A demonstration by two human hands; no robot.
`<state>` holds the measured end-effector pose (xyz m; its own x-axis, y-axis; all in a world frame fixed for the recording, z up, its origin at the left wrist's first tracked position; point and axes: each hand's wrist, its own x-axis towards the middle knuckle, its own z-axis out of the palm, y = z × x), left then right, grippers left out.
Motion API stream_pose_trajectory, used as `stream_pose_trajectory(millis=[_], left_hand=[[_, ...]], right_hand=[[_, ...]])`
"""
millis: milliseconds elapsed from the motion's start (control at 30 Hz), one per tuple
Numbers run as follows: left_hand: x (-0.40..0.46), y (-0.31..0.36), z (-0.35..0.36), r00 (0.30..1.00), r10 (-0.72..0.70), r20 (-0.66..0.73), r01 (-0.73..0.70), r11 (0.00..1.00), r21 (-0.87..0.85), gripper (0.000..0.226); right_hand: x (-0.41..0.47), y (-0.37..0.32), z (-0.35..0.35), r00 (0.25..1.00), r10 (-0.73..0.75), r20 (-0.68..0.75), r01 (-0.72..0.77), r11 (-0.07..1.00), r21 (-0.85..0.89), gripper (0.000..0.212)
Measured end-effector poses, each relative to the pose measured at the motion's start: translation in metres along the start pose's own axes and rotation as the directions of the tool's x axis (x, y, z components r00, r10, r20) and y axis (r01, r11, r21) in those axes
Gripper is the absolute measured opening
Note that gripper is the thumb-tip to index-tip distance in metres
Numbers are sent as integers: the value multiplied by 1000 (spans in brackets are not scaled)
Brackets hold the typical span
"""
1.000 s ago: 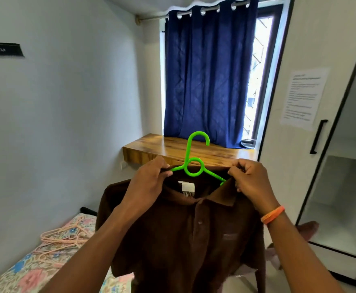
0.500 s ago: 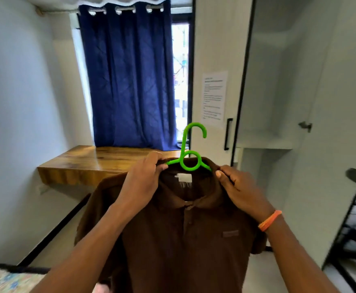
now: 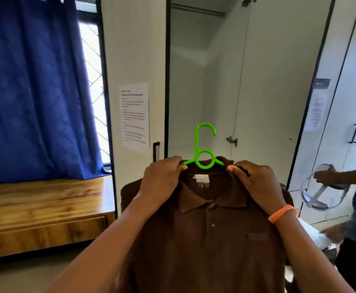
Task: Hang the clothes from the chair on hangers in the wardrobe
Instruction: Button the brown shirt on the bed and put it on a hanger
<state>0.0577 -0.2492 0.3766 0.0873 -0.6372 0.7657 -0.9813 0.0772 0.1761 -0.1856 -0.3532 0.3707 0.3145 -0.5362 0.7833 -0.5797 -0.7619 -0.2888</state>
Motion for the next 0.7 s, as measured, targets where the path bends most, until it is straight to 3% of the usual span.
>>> stream_pose_trajectory(millis=[333,467,600,700], left_hand=[[137,10,198,998,7,-61,-11,998,-68,30],[187,2,260,992,-29,-125,21,998,-64,26],[247,-11,298,977,-69,-200,62,997,-39,20],[296,-27,317,964,-103,-246,108,994,4,18]], right_hand=[[108,181,43,999,3,-46,-6,997,-80,56],[165,241,71,1000,-20,9,21,991,-131,61],[220,279,89,991,-35,127,49,993,-103,44],[259,305,103,990,-67,128,96,968,-233,44]])
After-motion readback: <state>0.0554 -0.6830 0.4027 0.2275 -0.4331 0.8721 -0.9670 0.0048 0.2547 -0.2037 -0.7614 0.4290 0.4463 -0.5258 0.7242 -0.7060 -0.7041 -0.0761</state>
